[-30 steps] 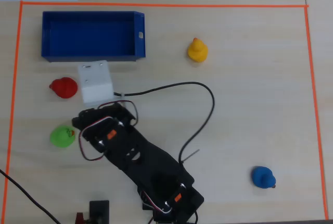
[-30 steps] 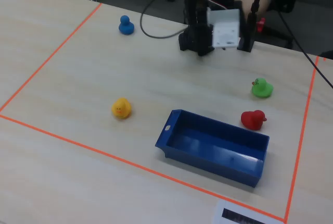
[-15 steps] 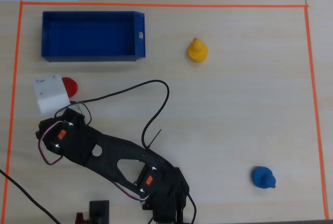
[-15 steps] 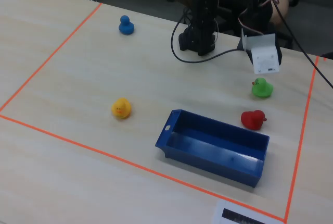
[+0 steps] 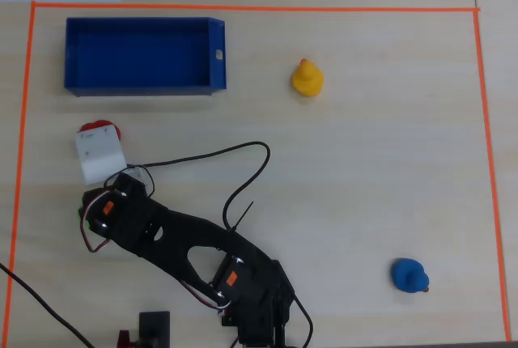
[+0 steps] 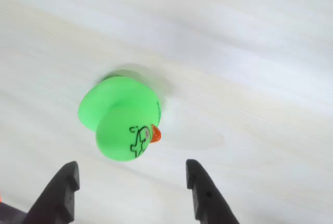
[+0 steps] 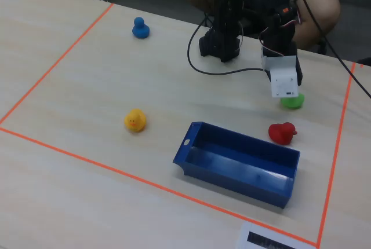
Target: Grasp green duck and put it into box.
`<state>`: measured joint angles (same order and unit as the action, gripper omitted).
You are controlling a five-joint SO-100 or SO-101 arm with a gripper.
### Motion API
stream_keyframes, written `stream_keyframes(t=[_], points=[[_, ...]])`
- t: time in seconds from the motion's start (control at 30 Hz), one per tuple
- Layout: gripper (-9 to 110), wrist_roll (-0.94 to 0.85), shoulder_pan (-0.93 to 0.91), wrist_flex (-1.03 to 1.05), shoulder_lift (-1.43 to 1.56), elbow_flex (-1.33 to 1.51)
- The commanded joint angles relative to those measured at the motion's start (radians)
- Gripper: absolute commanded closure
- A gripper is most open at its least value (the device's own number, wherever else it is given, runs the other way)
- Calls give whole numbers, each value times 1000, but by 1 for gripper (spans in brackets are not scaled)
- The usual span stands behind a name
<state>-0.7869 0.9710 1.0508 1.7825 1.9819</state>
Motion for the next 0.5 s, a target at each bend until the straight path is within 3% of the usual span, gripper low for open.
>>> stream_keyframes(t=[0.0, 0.47], points=[[74, 25, 6, -38, 9, -3], [74, 69, 35, -140, -29, 74]])
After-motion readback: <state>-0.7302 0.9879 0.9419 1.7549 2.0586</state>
